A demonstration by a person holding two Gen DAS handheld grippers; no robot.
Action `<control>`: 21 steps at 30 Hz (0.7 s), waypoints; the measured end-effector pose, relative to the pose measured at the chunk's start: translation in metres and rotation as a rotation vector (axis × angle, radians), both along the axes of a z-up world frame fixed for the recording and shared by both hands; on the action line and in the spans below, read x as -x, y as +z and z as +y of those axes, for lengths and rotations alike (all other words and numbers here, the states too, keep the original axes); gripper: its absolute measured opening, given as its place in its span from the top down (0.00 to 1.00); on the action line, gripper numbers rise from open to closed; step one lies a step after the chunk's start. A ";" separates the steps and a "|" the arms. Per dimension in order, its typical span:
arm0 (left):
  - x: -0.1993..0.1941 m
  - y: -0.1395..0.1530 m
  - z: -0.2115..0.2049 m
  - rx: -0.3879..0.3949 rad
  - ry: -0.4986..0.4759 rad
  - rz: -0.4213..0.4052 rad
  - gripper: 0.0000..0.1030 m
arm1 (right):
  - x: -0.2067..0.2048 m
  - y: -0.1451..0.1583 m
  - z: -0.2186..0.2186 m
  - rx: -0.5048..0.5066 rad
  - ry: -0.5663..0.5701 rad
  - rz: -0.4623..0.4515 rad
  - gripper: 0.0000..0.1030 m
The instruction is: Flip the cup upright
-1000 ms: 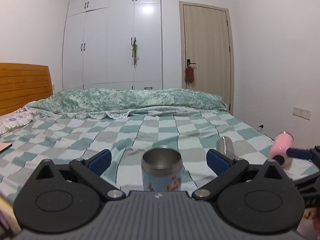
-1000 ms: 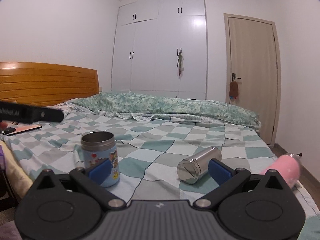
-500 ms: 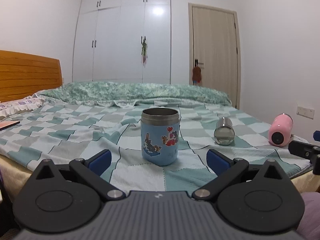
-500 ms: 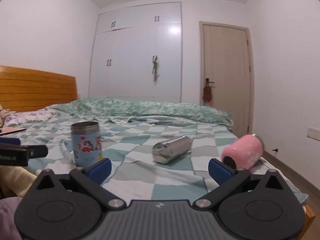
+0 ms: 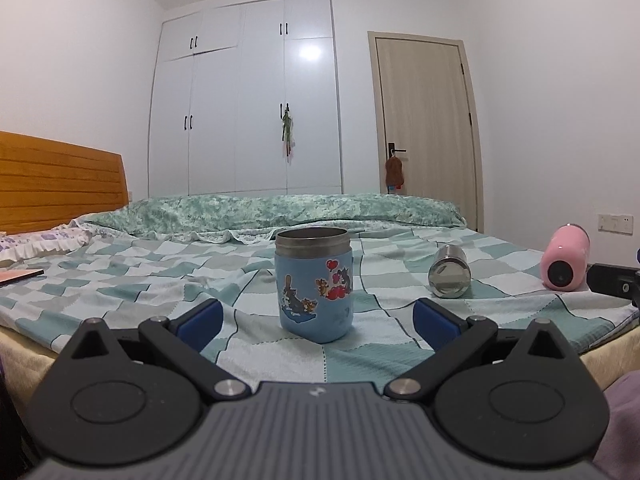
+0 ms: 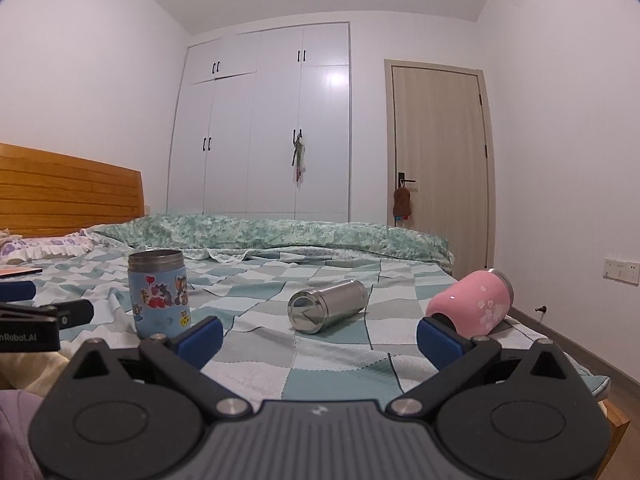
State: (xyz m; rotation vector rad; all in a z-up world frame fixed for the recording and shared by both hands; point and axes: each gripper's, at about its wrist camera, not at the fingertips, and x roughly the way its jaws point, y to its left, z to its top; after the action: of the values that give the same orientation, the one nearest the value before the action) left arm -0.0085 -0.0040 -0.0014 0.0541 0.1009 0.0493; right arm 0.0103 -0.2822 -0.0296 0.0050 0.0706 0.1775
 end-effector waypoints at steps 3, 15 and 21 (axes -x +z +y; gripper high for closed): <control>0.001 -0.001 0.001 0.001 0.000 -0.003 0.00 | 0.000 -0.001 0.000 0.000 0.000 -0.001 0.00; 0.002 0.000 0.001 0.003 -0.001 -0.006 0.00 | 0.001 -0.001 0.000 -0.002 -0.001 -0.003 0.00; 0.002 0.000 0.001 0.004 -0.004 -0.009 0.00 | 0.001 -0.001 0.000 -0.003 -0.001 -0.004 0.00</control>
State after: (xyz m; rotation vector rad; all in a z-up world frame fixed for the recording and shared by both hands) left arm -0.0110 -0.0034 -0.0015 0.0496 0.0921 0.0458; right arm 0.0095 -0.2823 -0.0308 0.0076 0.0661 0.1766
